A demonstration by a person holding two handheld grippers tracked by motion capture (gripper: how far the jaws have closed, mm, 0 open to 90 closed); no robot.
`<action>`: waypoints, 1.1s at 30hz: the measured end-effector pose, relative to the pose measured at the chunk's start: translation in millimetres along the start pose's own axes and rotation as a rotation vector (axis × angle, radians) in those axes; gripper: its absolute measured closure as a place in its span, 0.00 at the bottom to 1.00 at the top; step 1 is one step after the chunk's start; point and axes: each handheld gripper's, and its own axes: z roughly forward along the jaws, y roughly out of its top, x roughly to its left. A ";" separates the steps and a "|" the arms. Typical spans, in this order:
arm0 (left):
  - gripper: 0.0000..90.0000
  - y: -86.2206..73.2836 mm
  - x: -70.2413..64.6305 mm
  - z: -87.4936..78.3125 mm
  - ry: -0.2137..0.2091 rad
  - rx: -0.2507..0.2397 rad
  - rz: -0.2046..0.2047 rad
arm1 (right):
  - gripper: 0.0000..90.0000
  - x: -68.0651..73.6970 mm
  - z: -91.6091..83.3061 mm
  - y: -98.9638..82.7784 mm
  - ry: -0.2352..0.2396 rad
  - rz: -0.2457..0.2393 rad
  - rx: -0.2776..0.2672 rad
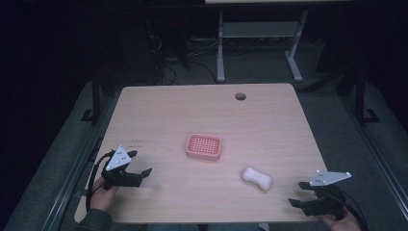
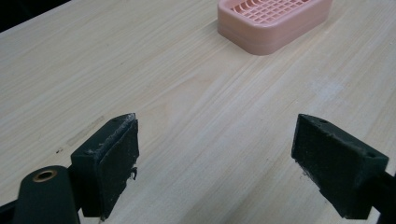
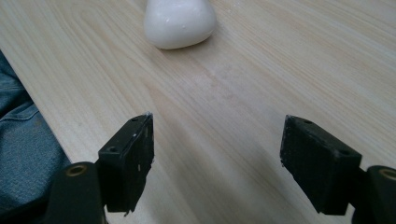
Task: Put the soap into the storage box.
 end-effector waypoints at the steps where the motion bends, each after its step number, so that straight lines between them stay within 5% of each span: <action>1: 0.16 0.3 0.5 -0.9 0.001 0.007 -0.001 | 0.28 0.5 0.2 1.1 0.000 -0.003 0.005; 10: 0.16 1.1 -0.5 -1.1 -0.001 0.004 0.005 | 0.27 7.0 0.3 16.6 -0.024 -0.058 0.020; 33: 0.16 0.2 0.5 -2.2 0.002 -0.004 -0.003 | 0.28 15.2 15.6 65.6 0.000 -0.171 0.099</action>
